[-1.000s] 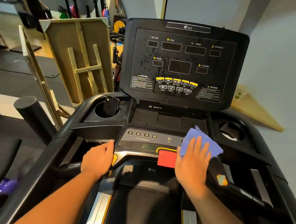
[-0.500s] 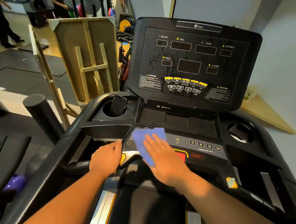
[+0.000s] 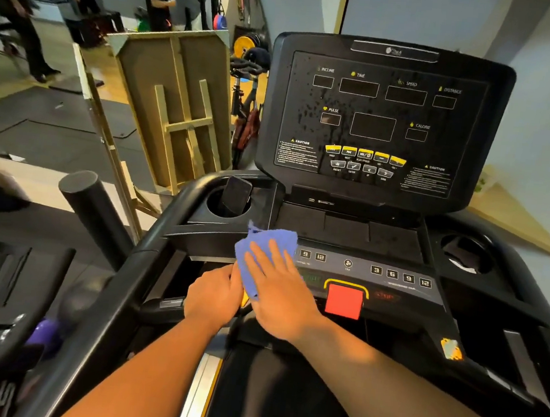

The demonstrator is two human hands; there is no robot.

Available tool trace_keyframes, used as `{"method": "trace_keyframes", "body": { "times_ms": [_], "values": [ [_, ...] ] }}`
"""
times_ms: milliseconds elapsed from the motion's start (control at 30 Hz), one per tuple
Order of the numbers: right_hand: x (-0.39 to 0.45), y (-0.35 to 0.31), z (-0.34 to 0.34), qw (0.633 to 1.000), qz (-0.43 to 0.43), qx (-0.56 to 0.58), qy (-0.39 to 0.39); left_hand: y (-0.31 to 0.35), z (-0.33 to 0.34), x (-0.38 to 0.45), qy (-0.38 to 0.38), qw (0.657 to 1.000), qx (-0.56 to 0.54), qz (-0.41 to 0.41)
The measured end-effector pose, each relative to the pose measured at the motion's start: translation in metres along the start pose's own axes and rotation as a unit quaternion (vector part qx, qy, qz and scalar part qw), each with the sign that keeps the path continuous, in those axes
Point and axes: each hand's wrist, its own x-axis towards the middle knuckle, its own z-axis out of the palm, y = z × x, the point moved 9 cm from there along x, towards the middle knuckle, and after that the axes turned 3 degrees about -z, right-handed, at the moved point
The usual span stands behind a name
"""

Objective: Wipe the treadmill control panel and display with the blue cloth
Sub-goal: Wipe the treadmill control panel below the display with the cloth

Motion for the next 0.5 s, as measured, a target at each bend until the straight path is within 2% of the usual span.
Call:
{"method": "trace_keyframes", "body": {
  "times_ms": [67, 133, 300, 367, 500],
  "values": [
    [-0.023, -0.001, 0.005, 0.998, -0.052, 0.037, 0.013, 0.001, 0.0, 0.0, -0.002, 1.0, -0.001, 0.0],
    [-0.033, 0.009, 0.009, 0.997, -0.052, 0.049, 0.002, 0.002, -0.001, -0.001, 0.003, 1.0, 0.0, 0.006],
    [0.014, 0.036, -0.005, 0.995, 0.092, 0.024, 0.016, 0.006, -0.005, -0.001, 0.023, 0.999, 0.014, 0.02],
    [0.02, 0.033, -0.007, 0.994, 0.109, 0.02, 0.016, 0.005, -0.005, -0.001, 0.025, 0.999, 0.015, 0.018],
    [-0.006, -0.004, 0.005, 0.999, -0.019, 0.026, -0.005, 0.001, 0.0, 0.0, -0.003, 1.0, -0.012, 0.005]
  ]
}}
